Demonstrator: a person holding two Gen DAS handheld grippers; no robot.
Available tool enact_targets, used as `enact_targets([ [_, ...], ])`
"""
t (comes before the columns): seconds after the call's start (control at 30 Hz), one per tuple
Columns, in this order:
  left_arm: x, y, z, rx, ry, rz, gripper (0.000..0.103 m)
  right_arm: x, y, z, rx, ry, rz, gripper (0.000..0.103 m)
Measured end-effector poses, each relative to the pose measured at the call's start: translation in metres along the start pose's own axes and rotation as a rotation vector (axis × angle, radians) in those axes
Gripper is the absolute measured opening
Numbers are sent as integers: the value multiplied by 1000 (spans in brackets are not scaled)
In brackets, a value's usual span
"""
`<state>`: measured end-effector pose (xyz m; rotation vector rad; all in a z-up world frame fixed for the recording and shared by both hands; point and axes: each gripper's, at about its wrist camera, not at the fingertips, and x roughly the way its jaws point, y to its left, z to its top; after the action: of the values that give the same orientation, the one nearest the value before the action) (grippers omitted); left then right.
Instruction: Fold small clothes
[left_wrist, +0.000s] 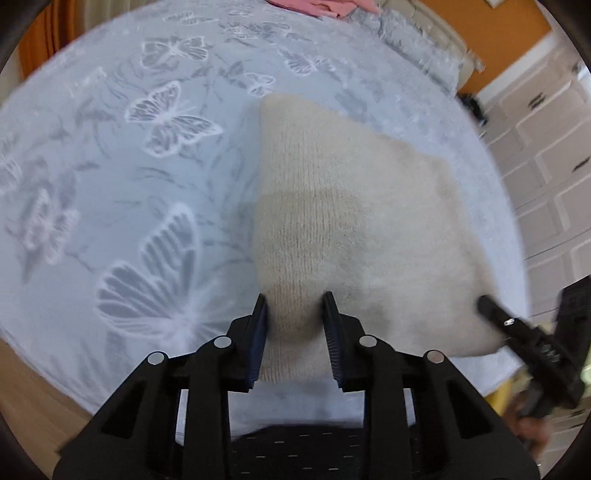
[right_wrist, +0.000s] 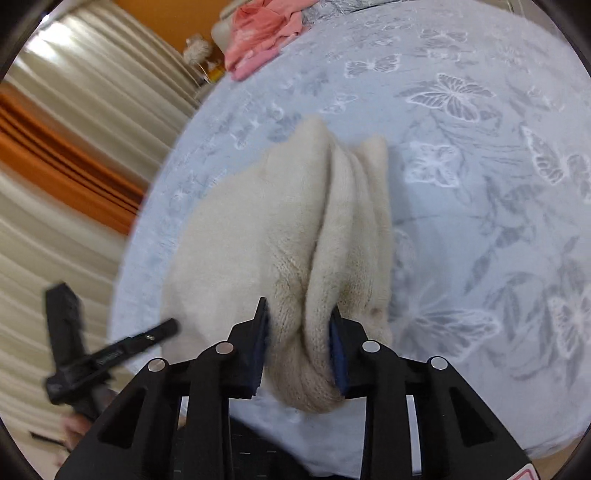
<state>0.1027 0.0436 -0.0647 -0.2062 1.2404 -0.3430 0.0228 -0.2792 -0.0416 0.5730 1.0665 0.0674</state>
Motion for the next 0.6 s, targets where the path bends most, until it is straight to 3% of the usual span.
enact_targets([
  [0.07, 10, -7, -4, 54, 32, 66, 35, 24, -13, -5, 16, 94, -66, 40],
  [0.1, 8, -11, -7, 71, 23, 94, 38, 23, -17, -6, 40, 89, -54, 40],
  [0.23, -12, -34, -16, 171, -53, 233, 54, -24, 0, -8, 9, -69, -60, 41],
  [0.3, -21, -45, -21, 208, -85, 252, 54, -42, 20, -6, -84, -123, -76, 41],
  [0.4, -27, -55, -25, 203, -95, 215, 54, -41, 40, -2, -183, -126, -122, 41],
  [0.5, -27, -62, -33, 206, -111, 224, 54, -13, 35, -3, -200, -62, -169, 41],
  [0.6, -19, -67, -37, 211, -107, 250, 55, 35, 15, -16, -187, 82, -243, 42],
])
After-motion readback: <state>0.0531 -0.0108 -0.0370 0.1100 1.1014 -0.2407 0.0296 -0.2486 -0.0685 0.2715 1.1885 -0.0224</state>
